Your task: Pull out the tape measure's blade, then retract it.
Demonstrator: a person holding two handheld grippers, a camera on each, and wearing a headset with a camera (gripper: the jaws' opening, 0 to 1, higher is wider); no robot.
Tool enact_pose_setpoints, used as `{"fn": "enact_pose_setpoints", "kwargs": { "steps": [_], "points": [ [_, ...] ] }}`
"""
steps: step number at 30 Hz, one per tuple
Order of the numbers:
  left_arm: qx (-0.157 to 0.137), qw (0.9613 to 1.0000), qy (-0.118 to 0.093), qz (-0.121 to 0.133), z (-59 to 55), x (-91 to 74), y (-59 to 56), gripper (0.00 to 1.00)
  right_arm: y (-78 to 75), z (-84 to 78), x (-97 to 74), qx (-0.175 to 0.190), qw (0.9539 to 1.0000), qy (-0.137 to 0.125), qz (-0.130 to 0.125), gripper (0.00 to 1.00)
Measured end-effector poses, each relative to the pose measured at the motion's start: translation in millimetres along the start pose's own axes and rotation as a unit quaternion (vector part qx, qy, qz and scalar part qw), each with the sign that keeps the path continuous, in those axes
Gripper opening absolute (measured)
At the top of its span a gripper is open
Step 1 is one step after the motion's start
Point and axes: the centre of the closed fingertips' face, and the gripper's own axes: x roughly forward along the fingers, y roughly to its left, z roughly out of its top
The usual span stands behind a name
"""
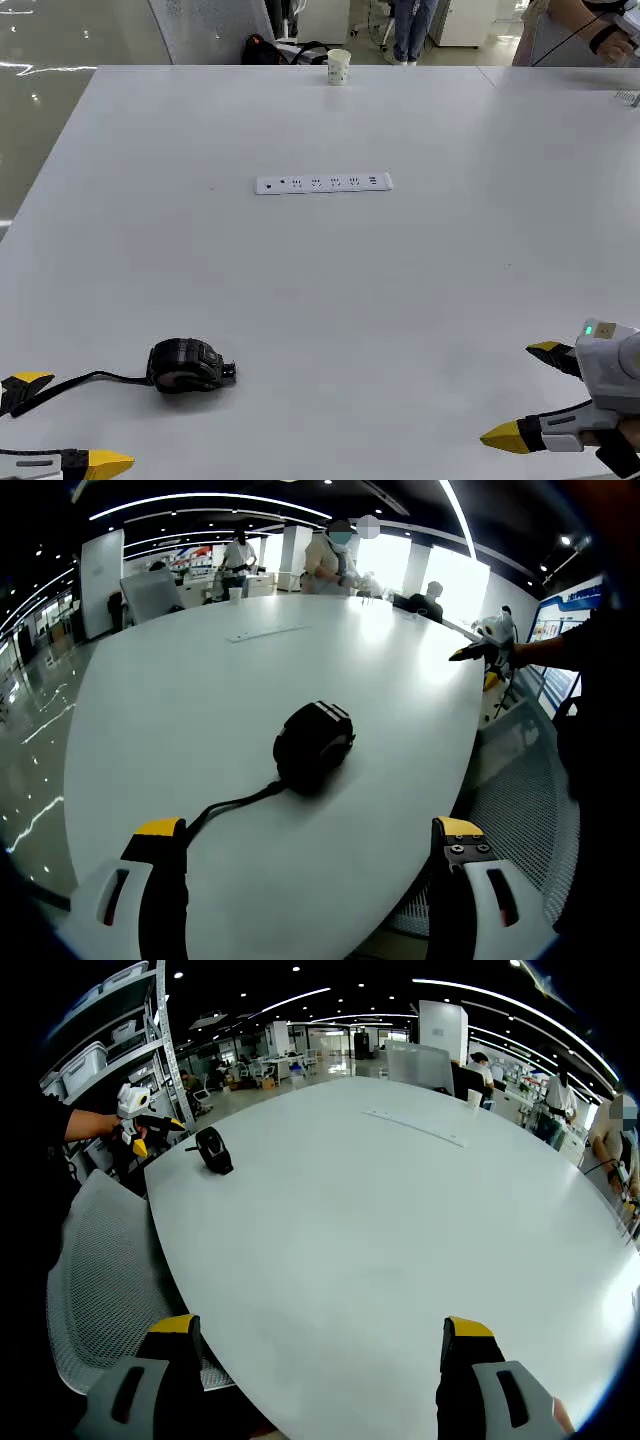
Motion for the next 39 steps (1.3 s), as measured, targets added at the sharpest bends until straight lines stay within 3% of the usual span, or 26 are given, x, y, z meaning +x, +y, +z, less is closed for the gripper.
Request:
{"fn": "enact_pose_setpoints", "kwargs": {
  "steps": [17, 22, 24, 27, 29, 33, 39],
  "points": [
    [-0.001, 1.0000, 0.002, -0.006, -3.5, -1.5, 1.2, 0.99, 2.7, -5.6, 0.5, 0.008, 0.9999, 0.010, 0.007, 0.99],
    [-0.005, 0.9997, 0.012, -0.019, -7.0, -0.1, 1.0, 0.99, 3.8, -4.0, 4.2, 0.002, 0.9999, 0.005, 0.015, 0.99],
    [0.003, 0.9995, 0.021, -0.024, -9.9, 1.2, 1.0, 0.99, 3.0, 1.0, 6.5, -0.021, 0.9997, -0.006, 0.013, 0.99],
    [0.026, 0.9986, 0.034, -0.031, -13.2, 2.5, 2.5, 0.99, 5.1, 0.0, 10.5, -0.010, 0.9997, 0.004, 0.021, 0.99],
    [0.036, 0.9983, 0.034, -0.030, -12.3, 3.2, 4.3, 0.99, 5.2, 0.2, 14.5, -0.022, 0.9995, 0.005, 0.023, 0.99],
    [0.050, 0.9955, 0.054, -0.059, -16.6, 6.9, 0.7, 0.99, 16.0, 2.8, 23.1, -0.032, 0.9978, -0.011, 0.058, 0.99],
    [0.059, 0.9929, 0.067, -0.078, -16.0, 12.4, 2.5, 0.99, 22.7, 3.6, 33.0, -0.035, 0.9970, 0.006, 0.068, 0.99]
  ]
}}
